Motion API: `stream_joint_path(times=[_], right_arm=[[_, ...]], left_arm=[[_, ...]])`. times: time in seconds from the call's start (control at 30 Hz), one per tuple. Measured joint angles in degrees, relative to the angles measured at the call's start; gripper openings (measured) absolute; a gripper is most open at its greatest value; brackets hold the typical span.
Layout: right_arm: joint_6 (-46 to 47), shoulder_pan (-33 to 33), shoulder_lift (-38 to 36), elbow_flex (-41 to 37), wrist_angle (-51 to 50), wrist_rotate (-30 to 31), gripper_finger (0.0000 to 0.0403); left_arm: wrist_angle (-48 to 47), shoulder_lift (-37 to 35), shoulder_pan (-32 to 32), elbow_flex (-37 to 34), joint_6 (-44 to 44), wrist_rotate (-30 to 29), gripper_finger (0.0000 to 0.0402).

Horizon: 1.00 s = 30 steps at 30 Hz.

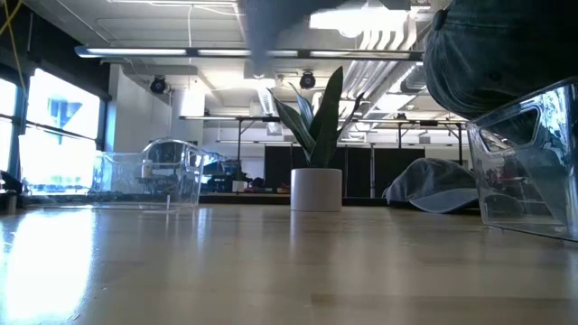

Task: Pick & Place hat
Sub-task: Put the left gray cap into the left transparent bin

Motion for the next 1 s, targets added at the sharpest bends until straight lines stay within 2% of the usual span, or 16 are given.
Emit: stream_joint_path(times=[0.07, 0.13, 0.2, 0.3, 0.33, 0.5, 0.77, 0.87, 1.0], right_arm=[[-2.29, -1.21, 0.0, 0.0, 0.02, -0.61, 0.0148], [-4.62, -1.53, -0.03, 0.0, 0.08, -0.52, 0.0151], [-7.13, -0.84, -0.13, 0.0, 0.1, 2.04, 0.0116], [-10.55, 0.31, -0.13, 0.02, -1.23, 8.76, 0.0024], [-11.51, 0.54, -0.13, 0.0, -2.16, 10.32, 0.0016], [-11.54, 0.79, -0.13, 0.02, -3.06, 15.39, 0.0005], [-11.28, 0.84, -0.13, 0.02, -1.84, 17.74, 0.0002], [-11.07, 0.81, -0.13, 0.02, -1.84, 18.04, 0.0001], [-10.91, 0.81, -0.35, 0.02, -1.29, 18.18, 0.0001]], left_arm=[[-0.72, -0.02, 0.01, 0.0, -0.48, -0.91, 0.0028], [-1.93, -0.02, 0.01, 0.0, -0.97, -1.79, 0.0028], [-2.39, 0.0, 0.01, 0.0, -1.83, -3.02, 0.0028], [-3.72, -0.02, 0.01, 0.0, -2.9, -5.0, 0.0028], [-4.58, -0.02, 0.01, 0.0, -3.25, -5.95, 0.0028], [-8.14, -0.02, 0.03, 0.0, -5.19, -9.29, 0.0028], [-16.7, 0.34, 0.03, 0.0, -6.72, -12.06, 0.0031], [-19.46, 0.74, 0.05, -0.05, -6.38, -11.46, 0.0055], [-22.69, 0.66, 0.03, 0.0, -6.35, -11.48, 0.0128]])
